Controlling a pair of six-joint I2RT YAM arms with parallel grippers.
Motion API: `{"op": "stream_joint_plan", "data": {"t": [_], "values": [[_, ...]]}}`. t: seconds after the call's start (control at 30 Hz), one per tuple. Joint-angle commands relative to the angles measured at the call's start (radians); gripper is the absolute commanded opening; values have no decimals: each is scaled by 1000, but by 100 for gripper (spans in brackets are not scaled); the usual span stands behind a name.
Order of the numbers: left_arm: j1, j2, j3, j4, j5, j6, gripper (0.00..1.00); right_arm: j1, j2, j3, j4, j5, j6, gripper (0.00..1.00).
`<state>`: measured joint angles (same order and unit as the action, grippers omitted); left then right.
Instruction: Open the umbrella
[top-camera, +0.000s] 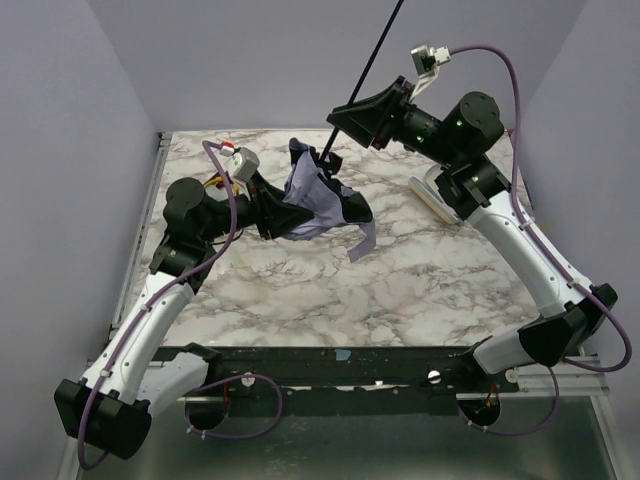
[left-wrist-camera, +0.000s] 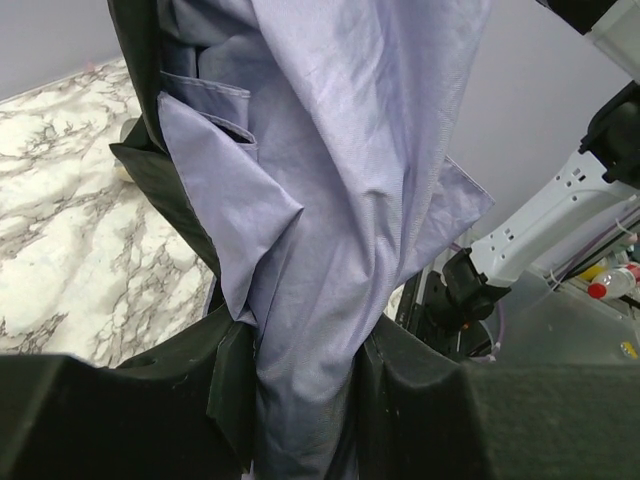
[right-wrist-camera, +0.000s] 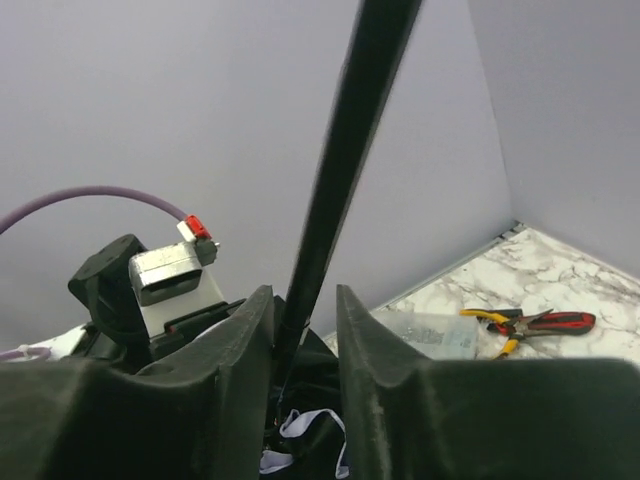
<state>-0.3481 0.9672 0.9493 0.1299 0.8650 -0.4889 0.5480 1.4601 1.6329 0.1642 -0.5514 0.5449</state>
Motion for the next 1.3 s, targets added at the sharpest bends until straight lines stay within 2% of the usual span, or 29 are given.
{"op": "stream_joint_plan", "data": {"t": [0.0,0.1,0.13,0.17,0.23,0.3,0.33,0.4,0.47,0.57,0.73,0.8,0.83,0.93,1.03,1.1,1.2,1.27], "values": [[-3,-24,0,67,36,17,0,2,17,-7,70,-61,30,26],[-4,-24,4,3,29,71,0,3,16,-3,59,-73,-9,4],[-3,-29,8,-38,26,100,1,3,14,1,50,-77,-31,0],[-2,-34,13,-79,16,129,12,2,13,3,34,-76,-56,0],[6,-49,33,-206,-5,215,55,1,3,12,-17,-48,-135,0],[26,-62,67,-335,-31,292,89,1,-15,15,-107,36,-288,0],[40,-67,86,-394,-35,332,98,1,-19,20,-184,101,-371,0],[84,-77,115,-489,-89,385,99,1,-4,37,-352,248,-549,0],[131,-83,126,-554,-159,410,99,0,-17,-34,-405,398,-695,0],[196,-71,135,-608,-229,436,98,-2,-48,-147,-436,447,-811,0],[239,18,216,-698,-333,379,99,56,-12,-94,-516,288,-810,0],[257,53,257,-722,-309,368,98,98,-14,-81,-507,237,-816,0],[264,58,264,-719,-300,354,99,102,-11,-75,-491,247,-759,0],[273,41,261,-675,-306,313,98,45,20,-23,-520,327,-697,0],[274,0,224,-603,-327,285,99,-126,45,-15,-509,349,-671,0],[274,-26,198,-567,-326,283,98,-179,71,8,-525,356,-666,0],[274,-38,179,-542,-293,273,99,-166,75,-2,-517,220,-645,0],[273,-29,197,-569,-218,289,98,-81,52,-20,-500,152,-632,0]]}}
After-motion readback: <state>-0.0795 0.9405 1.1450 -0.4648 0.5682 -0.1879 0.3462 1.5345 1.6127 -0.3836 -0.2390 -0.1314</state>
